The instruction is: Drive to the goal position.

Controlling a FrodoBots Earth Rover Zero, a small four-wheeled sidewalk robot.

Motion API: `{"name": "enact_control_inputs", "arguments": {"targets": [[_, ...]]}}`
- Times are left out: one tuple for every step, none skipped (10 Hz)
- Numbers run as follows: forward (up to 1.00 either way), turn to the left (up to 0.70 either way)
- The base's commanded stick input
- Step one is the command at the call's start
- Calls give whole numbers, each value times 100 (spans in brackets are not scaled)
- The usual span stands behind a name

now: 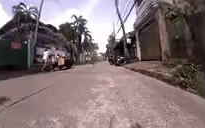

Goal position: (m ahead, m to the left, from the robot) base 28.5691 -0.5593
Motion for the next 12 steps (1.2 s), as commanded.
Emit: {"name": "enact_control_inputs", "arguments": {"targets": [[70, 0], [70, 0], [70, 0], [70, 0], [70, 0], [70, 0], [70, 0], [70, 0], [70, 0], [70, 0], [70, 0], [70, 0]]}}
